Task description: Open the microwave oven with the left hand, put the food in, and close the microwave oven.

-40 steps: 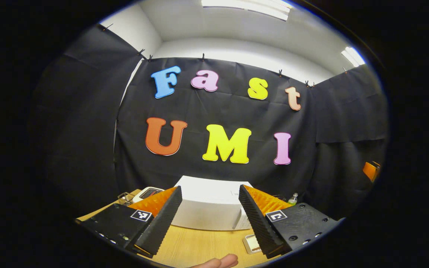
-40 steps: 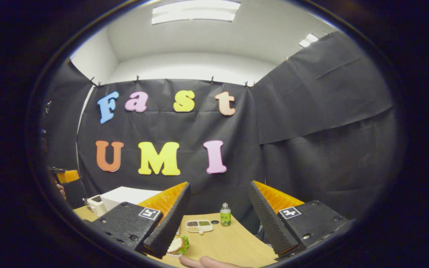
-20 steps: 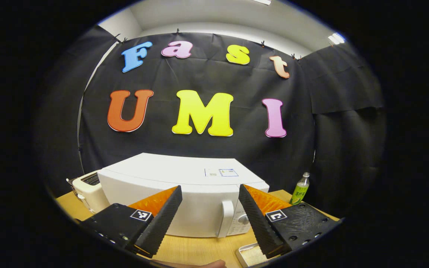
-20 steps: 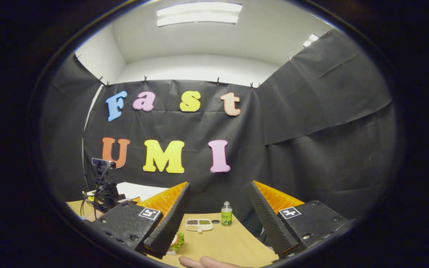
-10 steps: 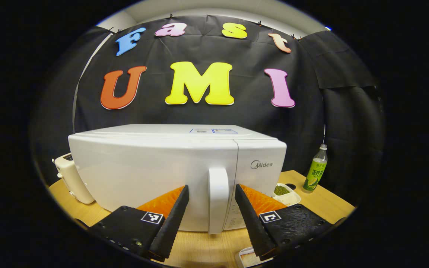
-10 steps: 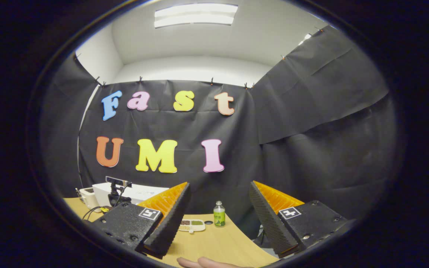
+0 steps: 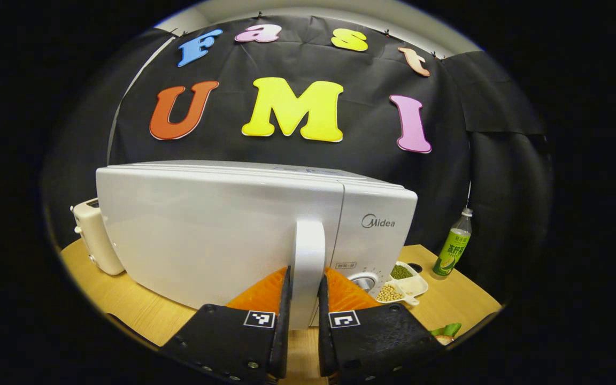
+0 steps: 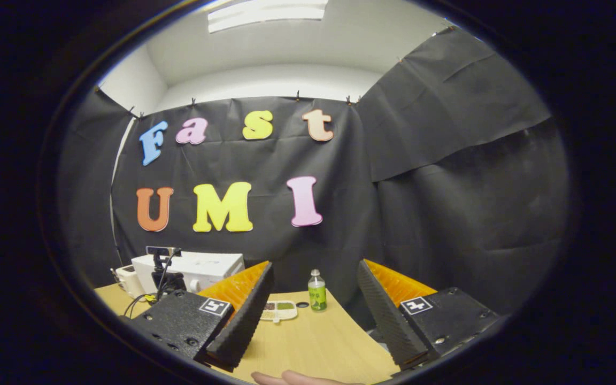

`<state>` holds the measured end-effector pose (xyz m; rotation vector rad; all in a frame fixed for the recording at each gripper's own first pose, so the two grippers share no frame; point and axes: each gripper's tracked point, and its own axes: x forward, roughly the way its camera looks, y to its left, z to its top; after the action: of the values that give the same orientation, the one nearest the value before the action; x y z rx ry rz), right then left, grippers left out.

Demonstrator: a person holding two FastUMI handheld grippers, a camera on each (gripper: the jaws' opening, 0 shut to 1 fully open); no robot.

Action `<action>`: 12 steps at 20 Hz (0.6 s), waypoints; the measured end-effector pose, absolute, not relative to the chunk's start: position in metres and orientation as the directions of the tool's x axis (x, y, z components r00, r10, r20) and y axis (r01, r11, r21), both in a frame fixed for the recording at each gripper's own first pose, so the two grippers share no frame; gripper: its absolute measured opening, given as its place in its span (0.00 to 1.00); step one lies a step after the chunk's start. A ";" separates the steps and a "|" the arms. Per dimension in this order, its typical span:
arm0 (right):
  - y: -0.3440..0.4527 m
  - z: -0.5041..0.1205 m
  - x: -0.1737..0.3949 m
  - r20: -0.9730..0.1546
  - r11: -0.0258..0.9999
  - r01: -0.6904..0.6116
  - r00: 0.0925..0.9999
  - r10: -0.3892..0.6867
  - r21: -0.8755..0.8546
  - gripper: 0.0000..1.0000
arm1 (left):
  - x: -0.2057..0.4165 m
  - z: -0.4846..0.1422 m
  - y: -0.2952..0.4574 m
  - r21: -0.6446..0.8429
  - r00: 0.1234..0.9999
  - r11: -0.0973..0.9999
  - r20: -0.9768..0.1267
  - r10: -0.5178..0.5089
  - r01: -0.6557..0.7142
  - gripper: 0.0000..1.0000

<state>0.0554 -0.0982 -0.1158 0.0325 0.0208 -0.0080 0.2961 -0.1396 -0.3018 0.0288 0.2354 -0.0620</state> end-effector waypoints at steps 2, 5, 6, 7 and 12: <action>-0.103 -0.118 0.054 -0.026 0.999 0.018 1.000 -0.017 0.033 1.00 | 0.298 -0.304 -0.139 0.038 0.969 0.997 -0.238 -0.062 0.073 0.14; -0.111 -0.120 0.052 -0.024 0.999 0.031 0.999 -0.031 0.025 1.00 | 0.294 -0.303 -0.139 0.010 0.967 0.996 -0.240 -0.081 0.086 0.14; -0.112 -0.119 0.052 -0.024 0.999 0.035 0.999 -0.034 0.021 1.00 | 0.294 -0.303 -0.138 0.031 0.969 0.996 -0.238 -0.074 0.084 0.01; -0.114 -0.120 0.050 -0.024 0.999 0.037 0.999 -0.037 0.019 1.00 | 0.294 -0.304 -0.138 0.036 0.968 0.996 -0.239 -0.074 0.085 0.00; -0.116 -0.127 0.047 -0.052 0.999 0.034 0.998 -0.034 0.016 1.00 | 0.259 -0.299 -0.134 0.056 0.969 0.988 -0.209 -0.131 0.145 0.00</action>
<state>0.0467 -0.1162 -0.1274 0.0171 0.0516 -0.0341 0.2591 -0.1338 -0.2989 0.0712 0.2069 -0.1394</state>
